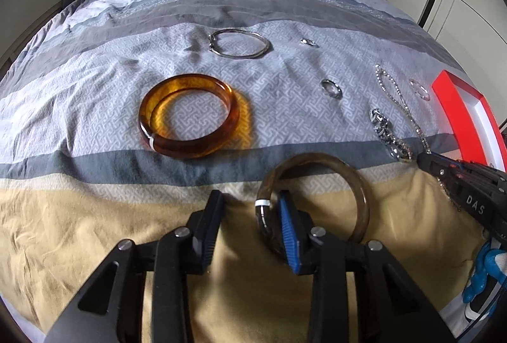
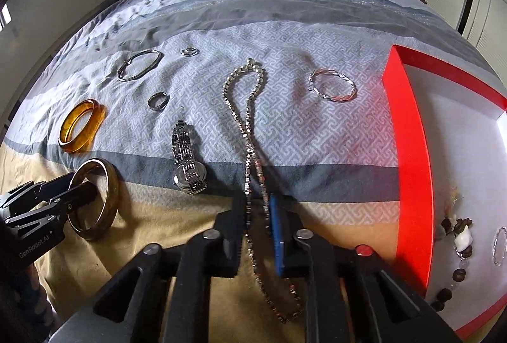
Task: Organize jewelry
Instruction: 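Grasp the dark brown bangle with the left gripper while the right gripper grasps the silver chain necklace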
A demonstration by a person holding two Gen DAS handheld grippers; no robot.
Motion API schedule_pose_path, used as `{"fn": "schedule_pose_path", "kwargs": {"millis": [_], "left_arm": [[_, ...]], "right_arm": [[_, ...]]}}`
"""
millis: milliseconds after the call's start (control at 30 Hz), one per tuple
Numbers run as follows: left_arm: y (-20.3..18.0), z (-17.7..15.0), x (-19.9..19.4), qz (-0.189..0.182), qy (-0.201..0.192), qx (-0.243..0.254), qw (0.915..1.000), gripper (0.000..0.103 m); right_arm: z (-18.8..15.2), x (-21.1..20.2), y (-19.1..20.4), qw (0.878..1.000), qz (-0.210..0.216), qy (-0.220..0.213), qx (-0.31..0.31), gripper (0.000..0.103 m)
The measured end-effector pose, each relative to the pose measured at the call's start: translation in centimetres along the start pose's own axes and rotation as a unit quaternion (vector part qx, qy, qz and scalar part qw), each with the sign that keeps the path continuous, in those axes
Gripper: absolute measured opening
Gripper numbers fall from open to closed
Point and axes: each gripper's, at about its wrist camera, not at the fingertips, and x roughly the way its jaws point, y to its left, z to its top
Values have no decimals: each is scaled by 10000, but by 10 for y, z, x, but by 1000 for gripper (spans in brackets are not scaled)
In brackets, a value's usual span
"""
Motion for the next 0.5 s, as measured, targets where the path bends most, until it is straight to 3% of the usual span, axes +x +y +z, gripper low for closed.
{"fn": "schedule_pose_path", "kwargs": {"millis": [33, 100, 300, 500], "left_arm": [[-1, 0, -2, 8, -14, 12, 10000, 16], [-2, 1, -6, 19, -22, 16, 10000, 10], [-3, 4, -31, 54, -206, -27, 9998, 9], [-2, 6, -78, 48, -580, -36, 9983, 9]], "right_arm": [[1, 0, -2, 10000, 10, 3, 33, 5], [2, -4, -3, 10000, 5, -15, 48, 5], [6, -33, 4, 9996, 9, -270, -37, 4], [14, -86, 15, 9976, 40, -673, -137, 4]]}}
